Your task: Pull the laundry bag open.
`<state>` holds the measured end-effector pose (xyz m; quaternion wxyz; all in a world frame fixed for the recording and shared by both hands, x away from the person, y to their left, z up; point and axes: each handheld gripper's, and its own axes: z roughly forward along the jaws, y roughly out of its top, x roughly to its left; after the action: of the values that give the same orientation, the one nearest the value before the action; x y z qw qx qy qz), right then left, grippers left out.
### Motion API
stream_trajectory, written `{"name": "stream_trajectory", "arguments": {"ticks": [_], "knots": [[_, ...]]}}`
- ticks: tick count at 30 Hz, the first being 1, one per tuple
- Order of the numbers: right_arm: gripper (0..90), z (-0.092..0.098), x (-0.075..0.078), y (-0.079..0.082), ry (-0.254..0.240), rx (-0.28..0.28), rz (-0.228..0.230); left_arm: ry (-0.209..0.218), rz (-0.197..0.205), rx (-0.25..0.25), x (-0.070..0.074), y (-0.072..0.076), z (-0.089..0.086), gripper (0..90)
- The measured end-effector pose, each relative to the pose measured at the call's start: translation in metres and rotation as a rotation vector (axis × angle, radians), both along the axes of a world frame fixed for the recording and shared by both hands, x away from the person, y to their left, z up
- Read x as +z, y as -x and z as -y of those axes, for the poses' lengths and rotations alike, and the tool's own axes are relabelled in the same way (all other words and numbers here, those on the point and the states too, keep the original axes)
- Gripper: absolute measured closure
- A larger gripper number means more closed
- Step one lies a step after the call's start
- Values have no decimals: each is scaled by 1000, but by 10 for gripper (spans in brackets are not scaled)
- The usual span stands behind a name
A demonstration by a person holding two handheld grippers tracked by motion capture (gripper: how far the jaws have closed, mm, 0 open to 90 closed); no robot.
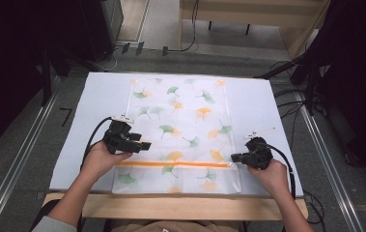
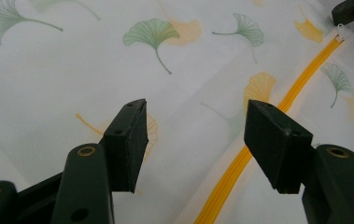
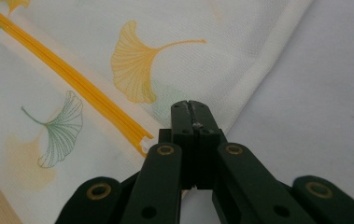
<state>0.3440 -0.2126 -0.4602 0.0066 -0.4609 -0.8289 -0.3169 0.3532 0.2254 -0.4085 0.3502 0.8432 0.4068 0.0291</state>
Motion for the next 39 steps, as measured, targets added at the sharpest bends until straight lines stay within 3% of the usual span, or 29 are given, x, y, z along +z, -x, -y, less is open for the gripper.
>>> {"name": "stream_trajectory", "arguments": {"ticks": [4,11,16,19,27,32,38,39], "knots": [[900,-1,1,3,-23,9,0,7,-5,-15,0,-1,4,405],[900,-13,3,6,-1,31,14,28,0,-29,0,-3,8,466],[900,-14,-1,3,24,13,10,16,-16,-37,-2,-5,12,455],[900,-16,-3,1,15,22,-5,13,-23,-47,-3,-6,13,449],[900,-27,1,10,7,81,-4,30,-37,-39,-2,-7,15,400],[900,-22,10,14,15,43,41,45,-25,-45,-1,-4,19,396],[869,-11,16,21,38,-3,63,41,-13,-65,1,-1,25,403],[855,-5,17,23,35,-31,66,43,-14,-65,1,-1,25,403]]}}
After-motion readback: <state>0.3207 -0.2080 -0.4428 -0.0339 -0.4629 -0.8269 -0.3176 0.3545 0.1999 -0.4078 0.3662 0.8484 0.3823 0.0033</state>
